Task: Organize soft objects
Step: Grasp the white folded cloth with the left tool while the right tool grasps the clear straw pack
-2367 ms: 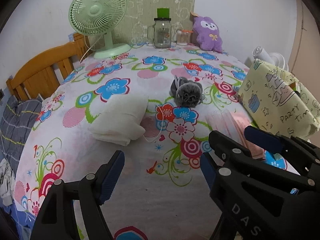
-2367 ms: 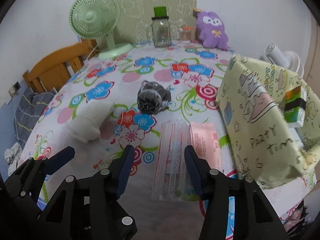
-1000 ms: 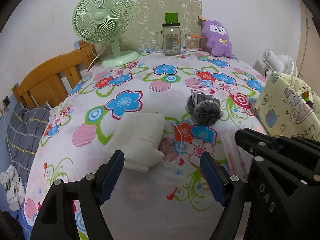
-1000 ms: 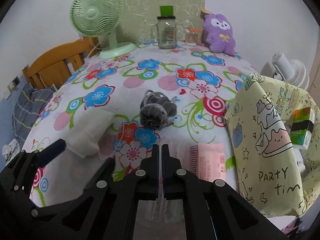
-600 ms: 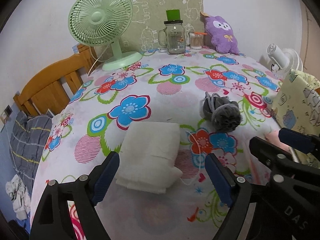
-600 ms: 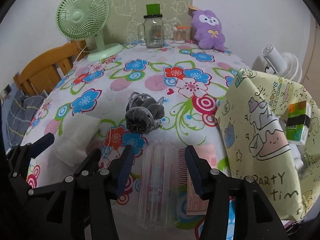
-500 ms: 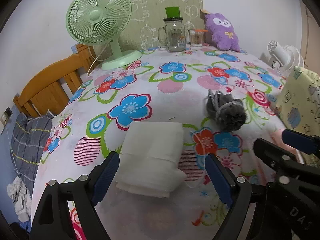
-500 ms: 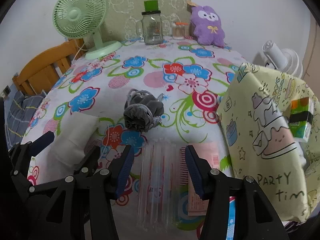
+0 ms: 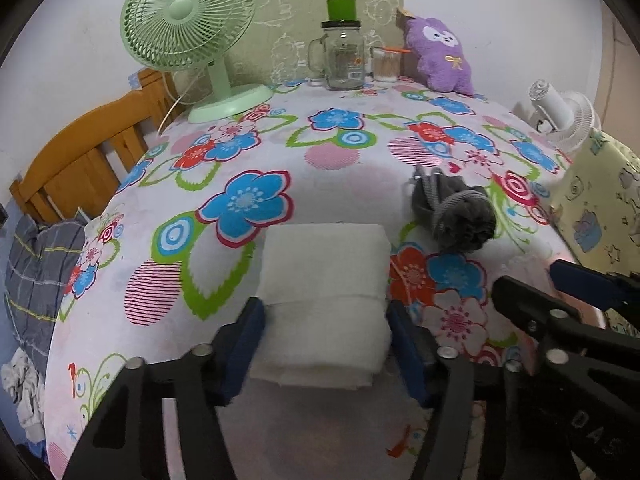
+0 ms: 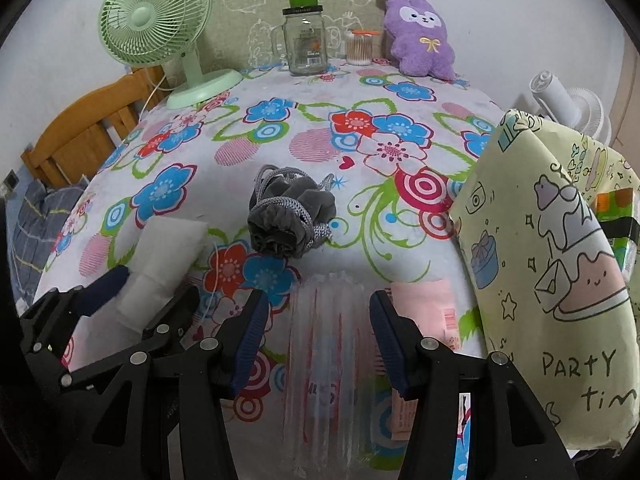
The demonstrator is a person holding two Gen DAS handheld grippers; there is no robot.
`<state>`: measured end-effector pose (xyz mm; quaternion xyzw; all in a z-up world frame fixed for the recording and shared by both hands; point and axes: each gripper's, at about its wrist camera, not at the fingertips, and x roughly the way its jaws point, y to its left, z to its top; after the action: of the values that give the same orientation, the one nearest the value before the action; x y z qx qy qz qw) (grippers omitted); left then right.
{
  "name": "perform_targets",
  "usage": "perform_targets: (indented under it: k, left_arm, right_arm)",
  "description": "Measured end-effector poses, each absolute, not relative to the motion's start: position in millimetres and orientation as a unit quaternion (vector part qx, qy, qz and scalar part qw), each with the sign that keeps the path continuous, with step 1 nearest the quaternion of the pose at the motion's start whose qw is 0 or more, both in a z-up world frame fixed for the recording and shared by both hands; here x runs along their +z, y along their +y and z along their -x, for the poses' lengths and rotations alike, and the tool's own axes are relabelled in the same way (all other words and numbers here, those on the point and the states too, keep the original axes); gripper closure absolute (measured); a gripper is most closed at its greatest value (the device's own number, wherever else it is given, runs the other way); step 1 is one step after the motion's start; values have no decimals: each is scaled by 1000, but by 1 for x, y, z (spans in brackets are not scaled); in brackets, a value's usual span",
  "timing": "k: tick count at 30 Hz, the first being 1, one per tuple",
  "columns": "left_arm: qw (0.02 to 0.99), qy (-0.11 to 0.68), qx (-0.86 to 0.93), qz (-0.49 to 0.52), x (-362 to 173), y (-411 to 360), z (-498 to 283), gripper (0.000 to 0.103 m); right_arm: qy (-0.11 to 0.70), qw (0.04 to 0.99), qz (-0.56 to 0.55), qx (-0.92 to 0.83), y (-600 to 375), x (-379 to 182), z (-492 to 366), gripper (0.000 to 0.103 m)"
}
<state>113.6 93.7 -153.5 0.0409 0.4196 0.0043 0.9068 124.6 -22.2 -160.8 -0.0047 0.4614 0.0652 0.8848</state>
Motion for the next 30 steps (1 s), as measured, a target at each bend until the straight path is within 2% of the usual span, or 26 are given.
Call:
perform_targets:
  k: [2,7,8,11,13,15,30]
  left_arm:
    - [907,419,2,-42,-153,91,-110,52]
    - [906,420,4,-50,-151,85,-100,60]
    - [905,423,2,-48,-151,83,-97,61]
    - [904,425,-5,-44,-150,79,-91,62]
    - [904,426,-8,-41,-149,75,-88,63]
    - [904,425,-11,-35,-147,72,-85,64]
    - [912,409,-6,-27,-124,59,-65,74]
  right_arm:
    - [465,883,3,69,-23,-162,-123,46]
    - [474,878,-8,74,-27,-166,-119,48]
    - [472,879,-3,70,-27,-166,-118,51]
    - [468,881,18,67,-24,-166,-115,68]
    - [463,883,28,73,-21,-165,-112,76]
    - [460,884,31,82,-20,-162,-108,78]
    - [439,891,11,110,-30,-136,-88,80]
